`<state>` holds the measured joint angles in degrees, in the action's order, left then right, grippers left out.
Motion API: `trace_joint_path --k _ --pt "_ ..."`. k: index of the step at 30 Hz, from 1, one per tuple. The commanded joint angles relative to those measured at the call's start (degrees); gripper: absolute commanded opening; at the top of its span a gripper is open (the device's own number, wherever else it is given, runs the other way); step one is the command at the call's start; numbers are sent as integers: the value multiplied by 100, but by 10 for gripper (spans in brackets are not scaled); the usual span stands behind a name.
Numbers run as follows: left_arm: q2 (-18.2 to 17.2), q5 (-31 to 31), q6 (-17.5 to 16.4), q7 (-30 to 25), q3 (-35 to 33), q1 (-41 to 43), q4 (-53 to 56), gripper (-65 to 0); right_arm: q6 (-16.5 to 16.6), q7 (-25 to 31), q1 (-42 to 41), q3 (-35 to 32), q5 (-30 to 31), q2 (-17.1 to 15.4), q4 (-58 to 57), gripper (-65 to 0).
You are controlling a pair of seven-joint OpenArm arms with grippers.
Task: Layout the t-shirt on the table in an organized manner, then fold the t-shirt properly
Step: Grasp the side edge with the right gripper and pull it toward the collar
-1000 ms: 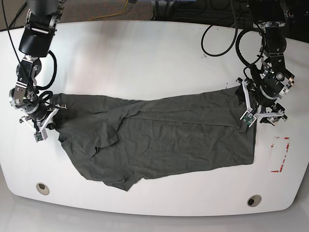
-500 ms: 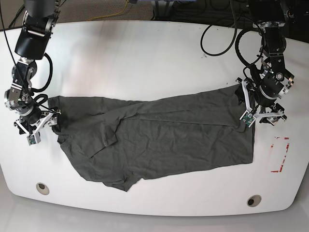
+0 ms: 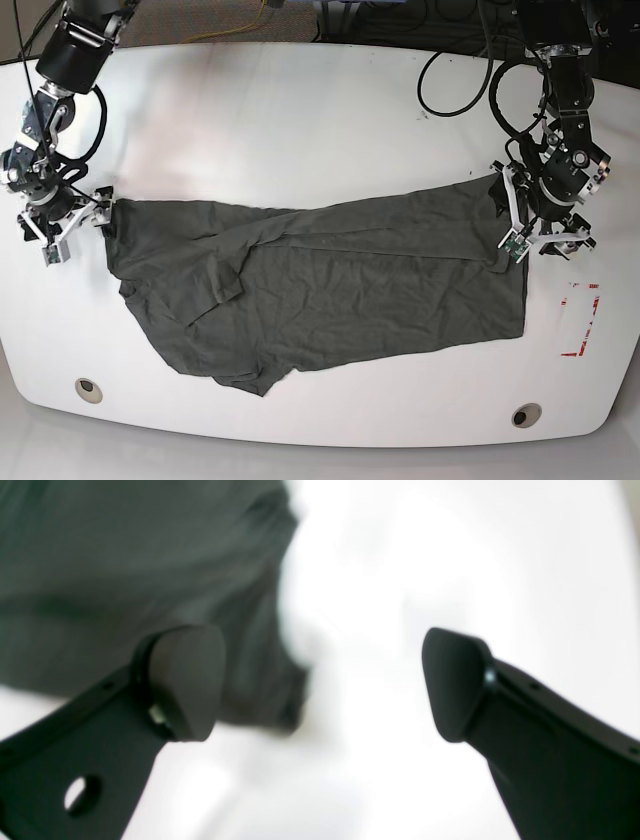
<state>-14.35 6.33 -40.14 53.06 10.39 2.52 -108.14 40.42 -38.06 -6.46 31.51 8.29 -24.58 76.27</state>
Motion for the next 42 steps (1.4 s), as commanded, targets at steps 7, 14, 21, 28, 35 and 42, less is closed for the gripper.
trace_joint_path --k 7,14,21,28,35,42 --pt "-55 -22 14 -97 20 -81 -92 -193 -42 -101 -44 353 80 273 70 -59" --pt "-55 -31 14 -97 20 -81 -101 -193 -42 -22 -35 379 80 387 -387 -59" --pt "-64 -31 14 -97 20 -55 -101 -193 -42 400 -44 379 80 387 -897 -60" --pt "-64 -31 14 -97 20 -46 -101 -193 -42 444 -44 353 432 352 -1135 -156" --pt "-64 -31 14 -97 20 -46 -101 -193 -42 426 -18 335 573 344 -1161 -484" --pt "-64 -22 14 -97 231 -46 -101 -192 -42 409 219 317 573 344 -1117 -650"
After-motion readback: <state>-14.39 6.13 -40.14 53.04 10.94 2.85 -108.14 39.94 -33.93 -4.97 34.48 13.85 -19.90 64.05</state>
